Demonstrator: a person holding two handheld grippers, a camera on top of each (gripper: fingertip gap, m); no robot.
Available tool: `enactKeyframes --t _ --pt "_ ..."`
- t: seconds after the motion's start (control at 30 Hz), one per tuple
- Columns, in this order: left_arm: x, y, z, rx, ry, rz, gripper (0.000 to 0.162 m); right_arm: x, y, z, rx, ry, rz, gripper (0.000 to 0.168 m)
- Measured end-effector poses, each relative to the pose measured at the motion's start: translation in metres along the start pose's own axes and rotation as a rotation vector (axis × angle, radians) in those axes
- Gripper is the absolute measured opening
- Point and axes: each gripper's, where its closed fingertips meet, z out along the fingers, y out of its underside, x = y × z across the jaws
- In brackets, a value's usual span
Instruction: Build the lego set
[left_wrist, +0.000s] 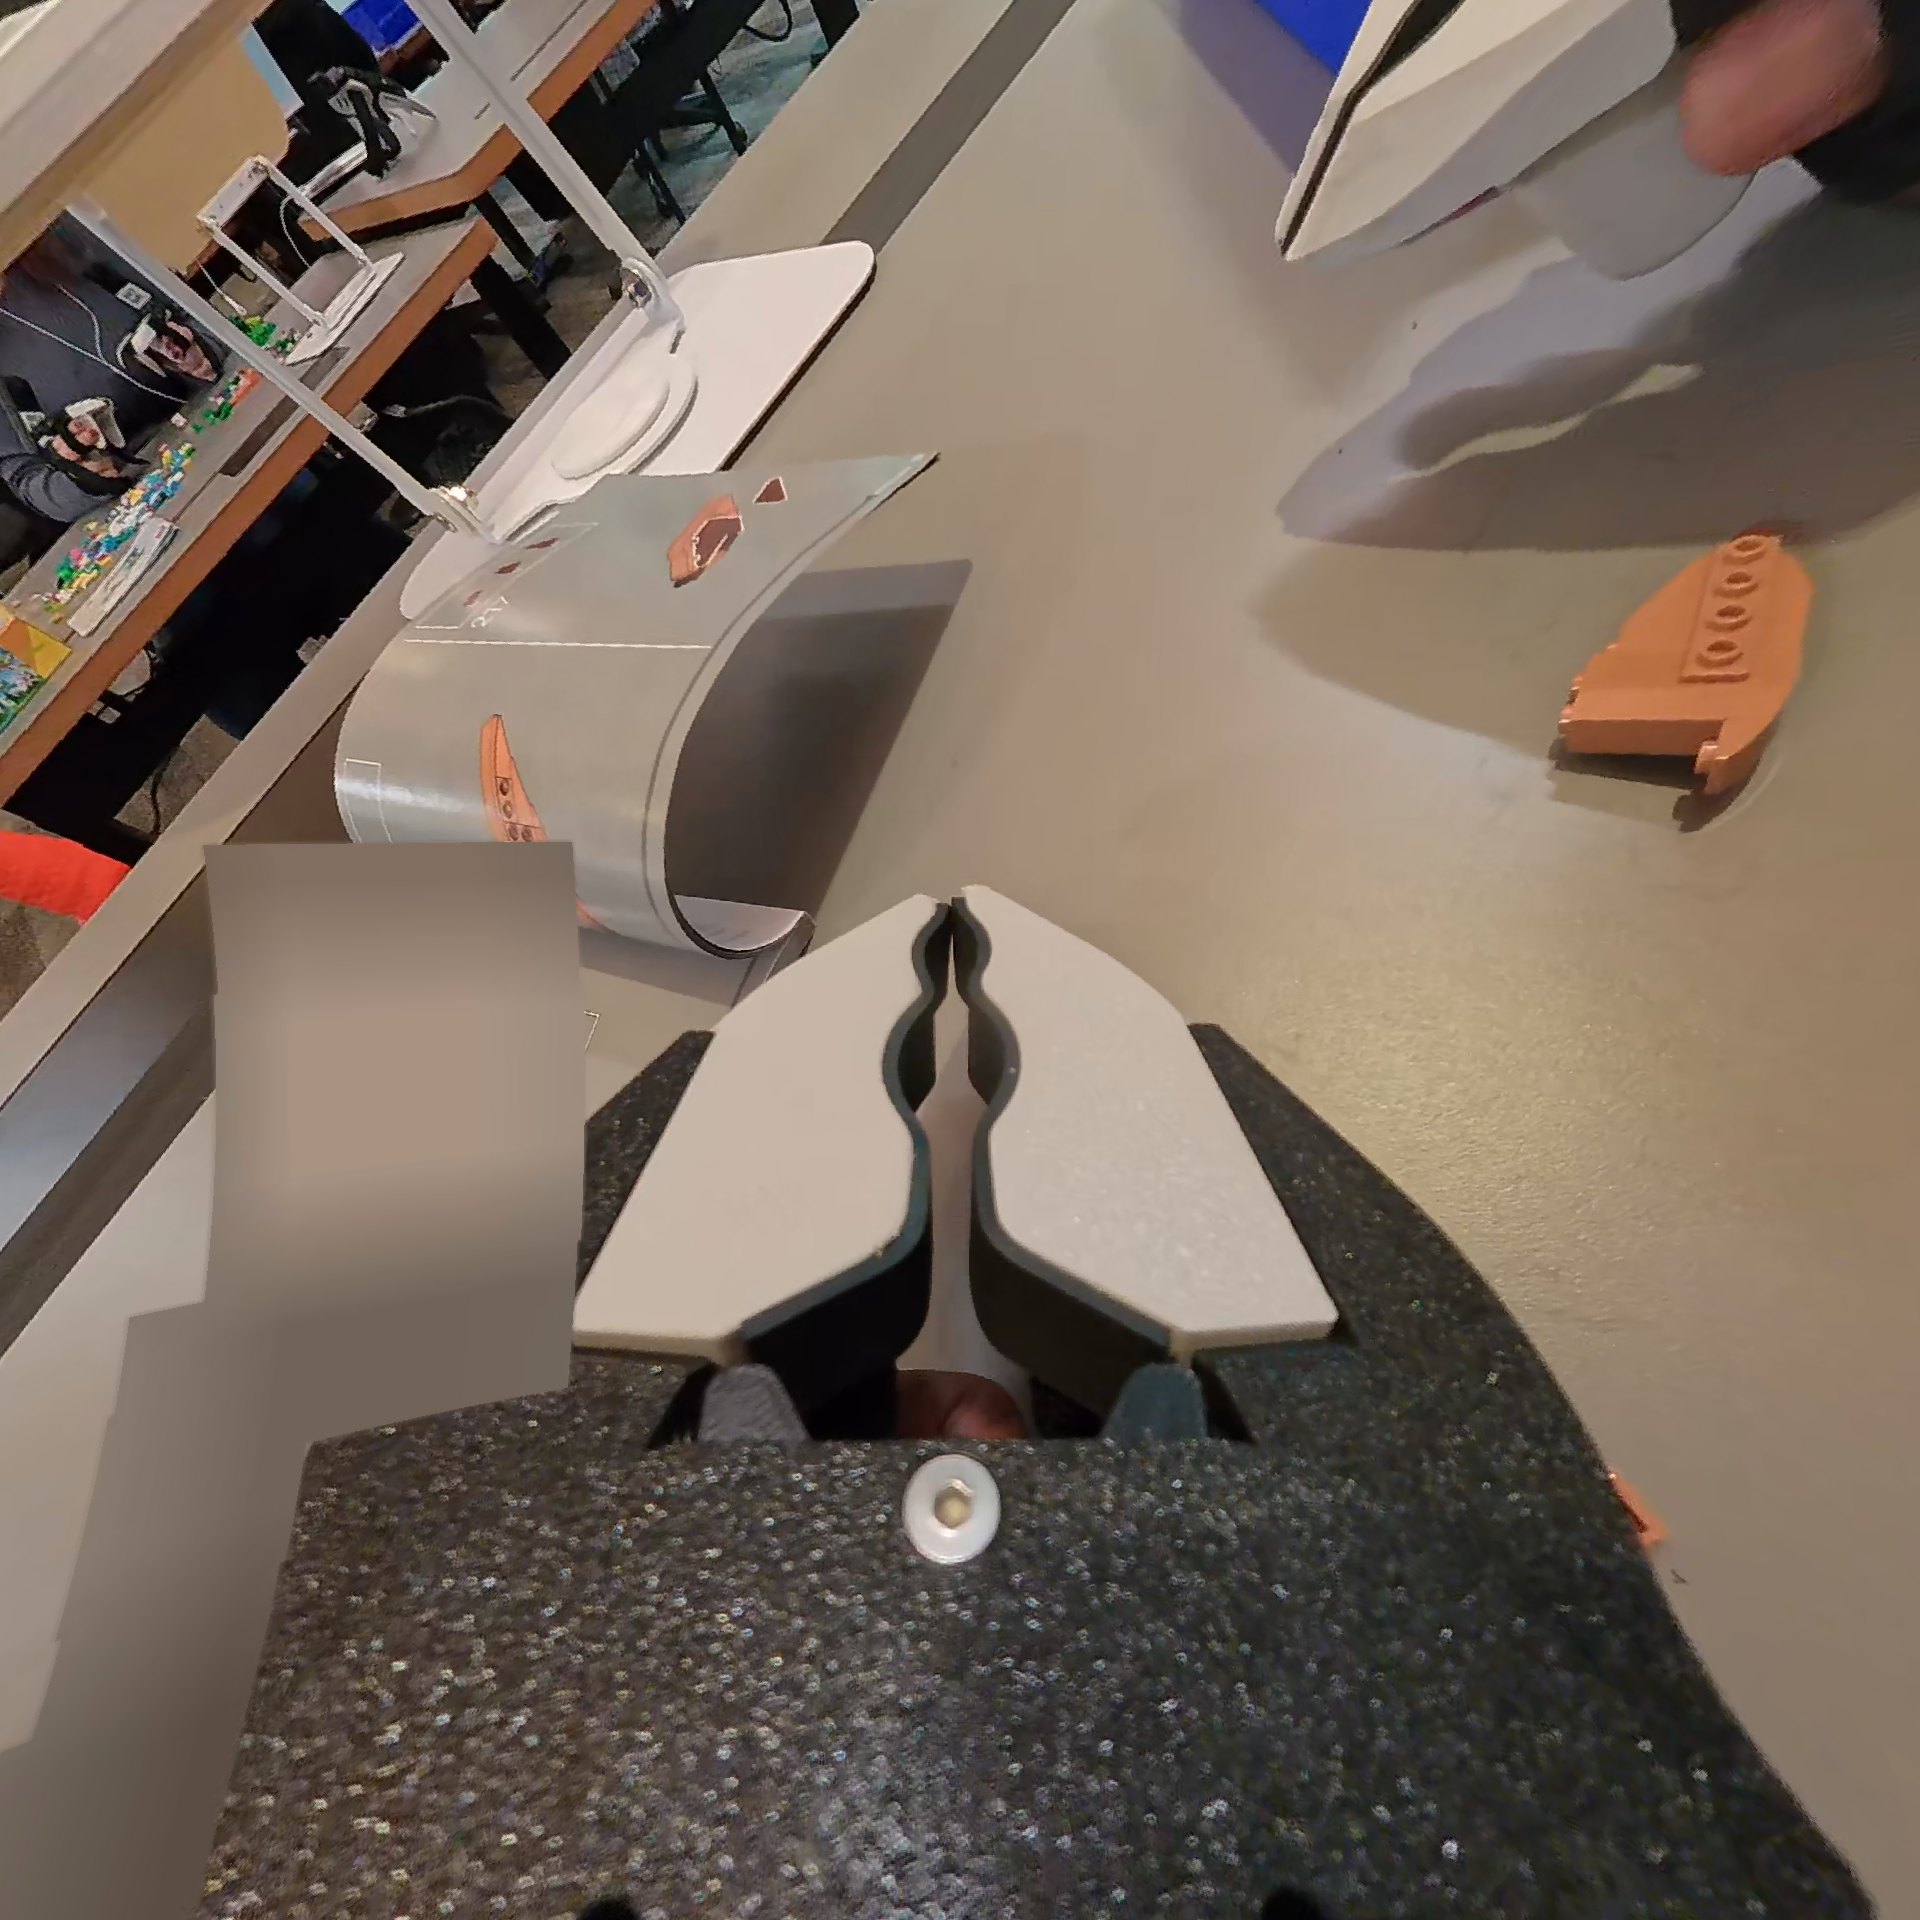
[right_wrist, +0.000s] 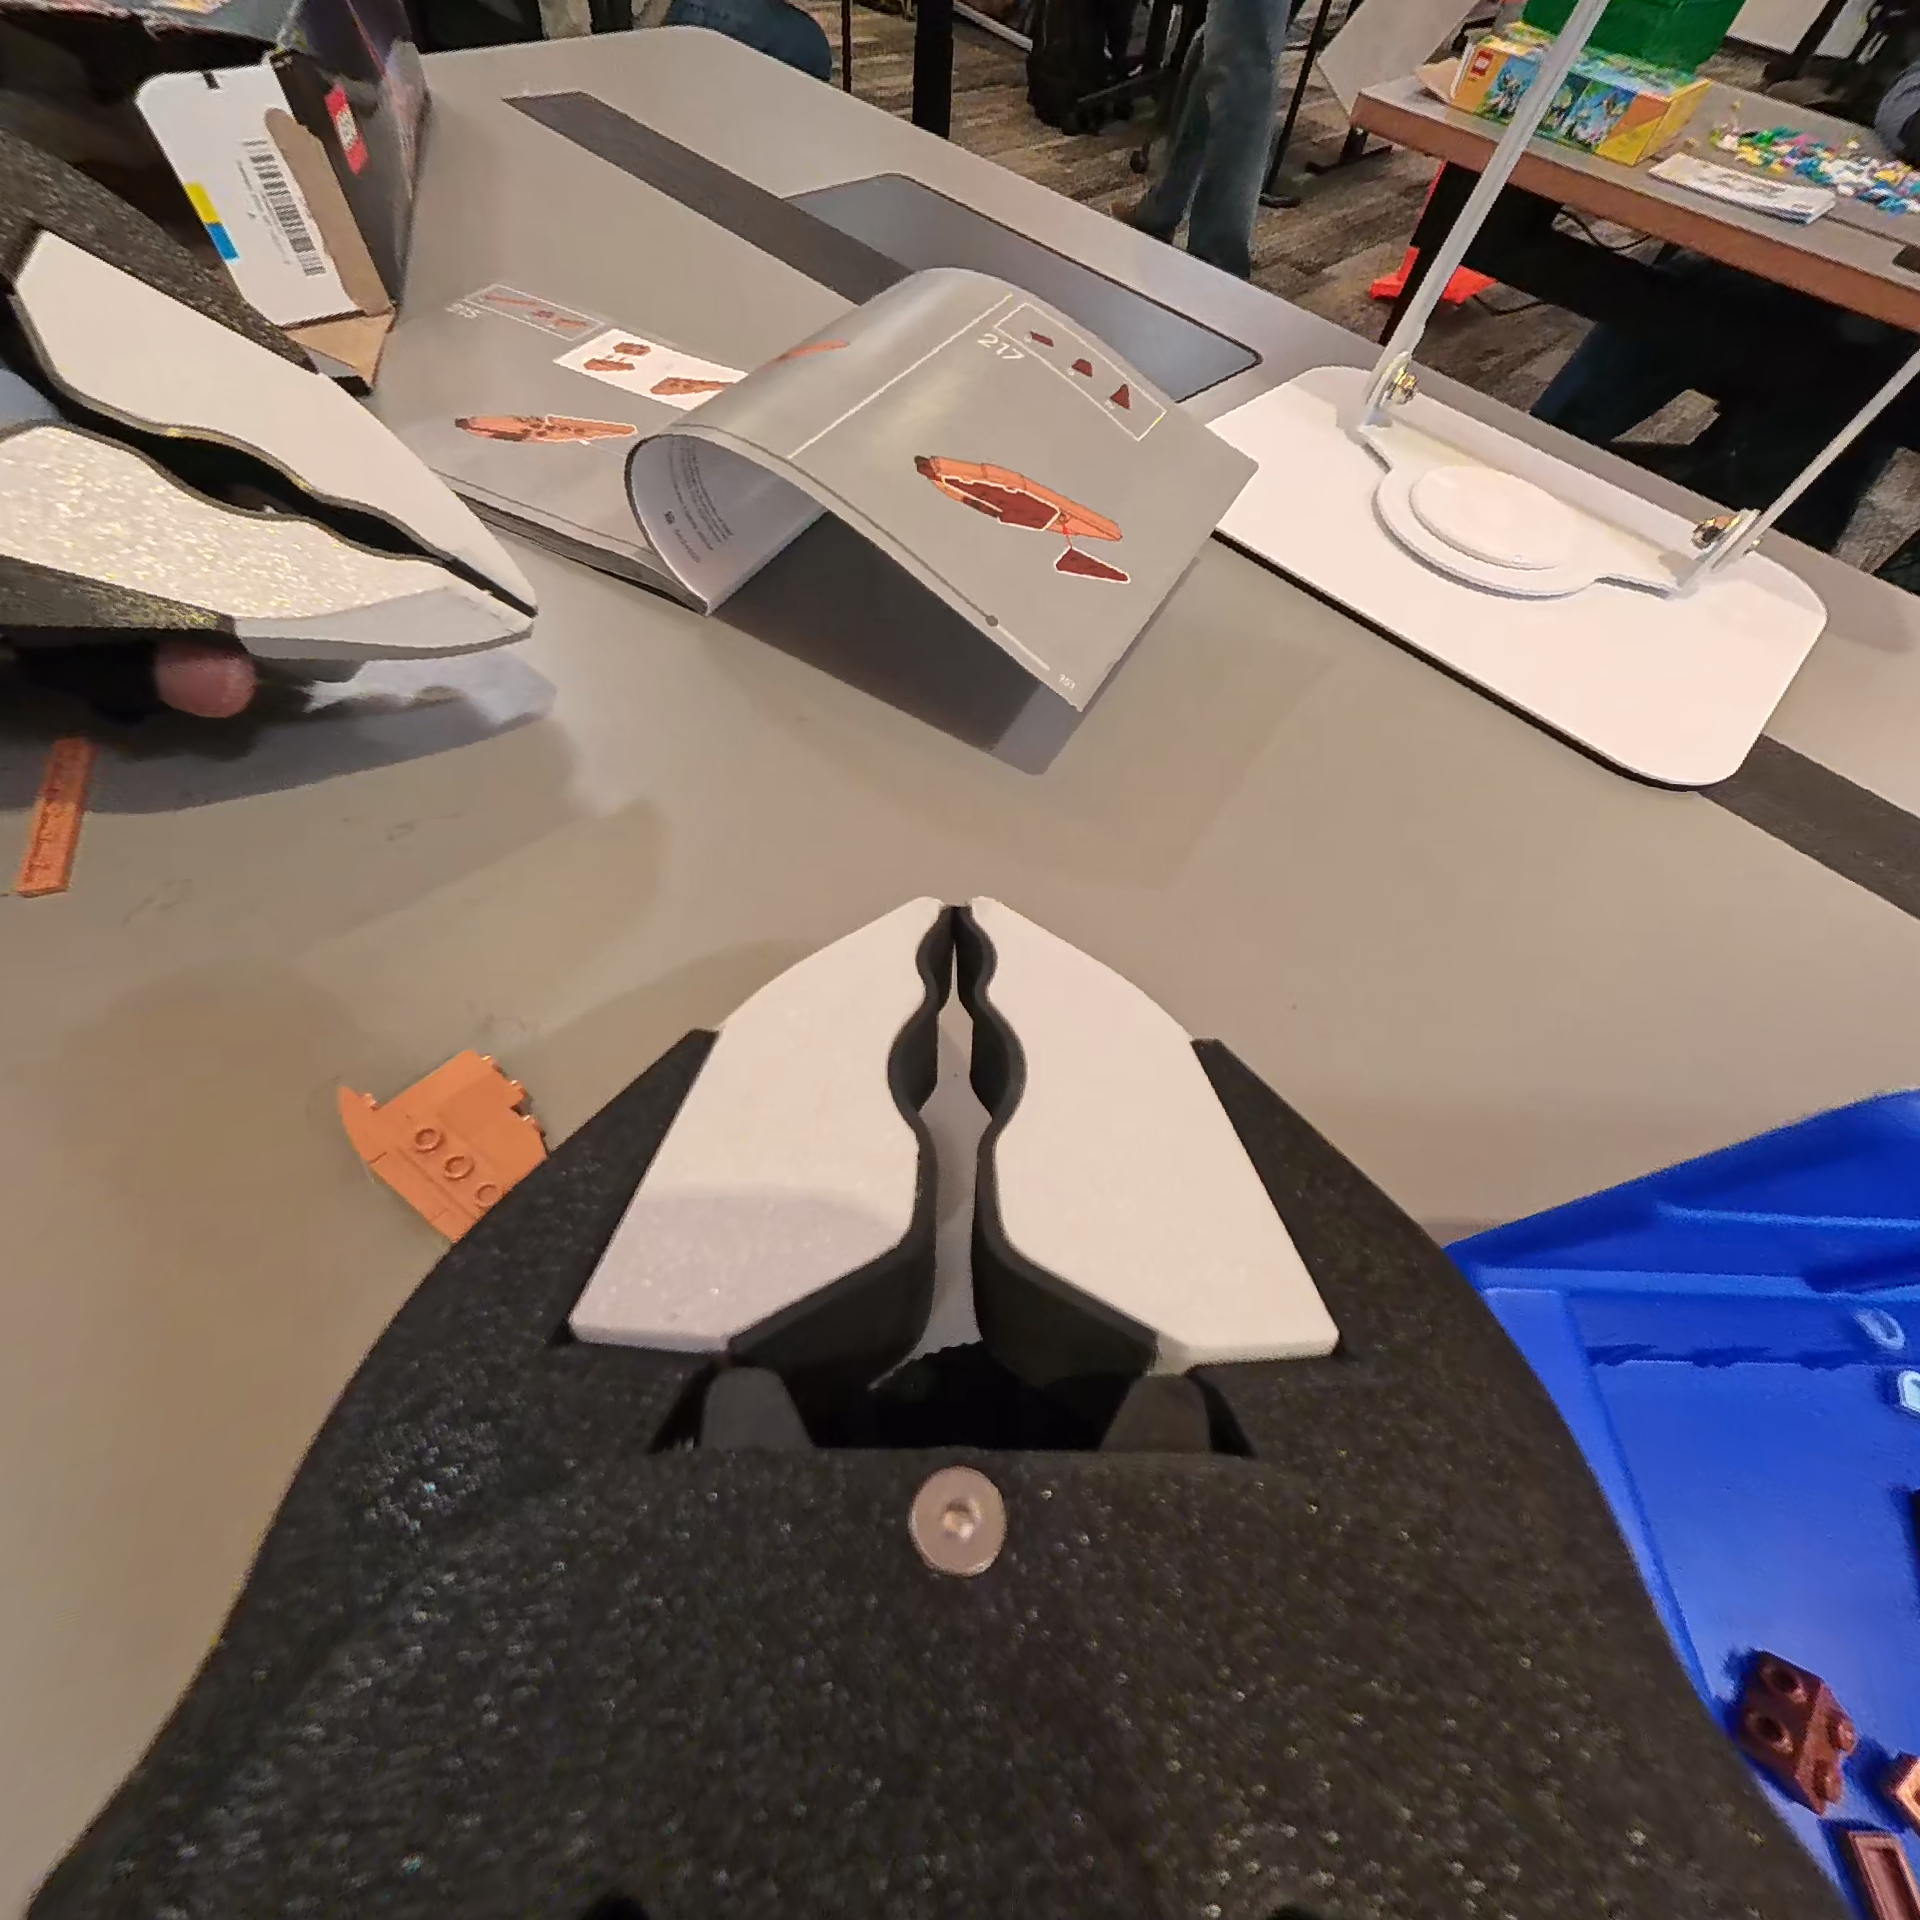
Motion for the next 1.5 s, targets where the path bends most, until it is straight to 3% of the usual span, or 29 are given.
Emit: enactKeyframes --t 0.57,0.83,0.97,1.13,1.4,1.5 --pt "-0.002 0.003 0.0 -0.011 -0.019 0.029 0.0 -0.027 -0.006 -0.012 0.017 -0.032 0.014 0.0" --pt "-0.001 0.004 0.001 -0.019 -0.02 0.043 0.0 -0.029 -0.031 -0.06 0.063 -0.019 -0.041 0.001" --pt "-0.001 0.004 0.001 -0.014 -0.02 0.039 0.001 0.005 -0.052 -0.131 0.008 0.029 -0.153 0.001" --pt "0.0 0.005 0.001 -0.023 -0.019 0.046 0.001 0.088 -0.036 -0.187 -0.286 0.052 -0.337 0.009" --pt "-0.002 0.004 0.001 -0.02 -0.024 0.039 0.001 0.166 0.036 -0.176 -0.626 -0.123 -0.356 0.02" --pt "-0.003 0.005 0.001 -0.021 -0.031 0.042 0.001 0.188 0.048 -0.171 -0.702 -0.071 -0.406 0.022"
